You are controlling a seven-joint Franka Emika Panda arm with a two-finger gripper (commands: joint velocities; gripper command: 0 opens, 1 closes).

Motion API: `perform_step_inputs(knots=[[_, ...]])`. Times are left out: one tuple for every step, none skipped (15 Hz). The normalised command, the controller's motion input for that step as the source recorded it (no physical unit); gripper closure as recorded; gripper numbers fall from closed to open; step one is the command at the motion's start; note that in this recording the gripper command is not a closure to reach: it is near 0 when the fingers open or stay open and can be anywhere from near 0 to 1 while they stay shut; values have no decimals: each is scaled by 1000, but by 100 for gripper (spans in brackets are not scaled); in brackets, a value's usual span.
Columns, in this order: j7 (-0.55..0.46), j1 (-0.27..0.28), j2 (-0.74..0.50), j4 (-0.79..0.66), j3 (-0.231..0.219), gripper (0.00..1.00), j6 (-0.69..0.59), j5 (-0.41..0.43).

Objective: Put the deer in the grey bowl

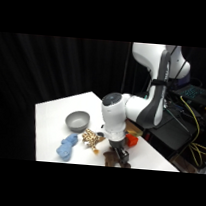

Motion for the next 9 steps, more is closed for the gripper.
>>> perform_step_inputs(knots=[[-117,31,-44,-38,12,100,11,100],[-107,31,-83,-57,2,100,-9,95],[-105,26,-105,-68,-4,100,-22,96],[-103,14,-138,-81,-6,100,-61,102],[-93,11,-166,-88,-12,92,-106,102],[-107,-14,-246,-132,7,76,-160,126],[-124,-39,-333,-192,25,70,-198,151],[-100,-46,-479,-230,5,70,-342,138],[-140,-80,-601,-254,19,70,-421,154]])
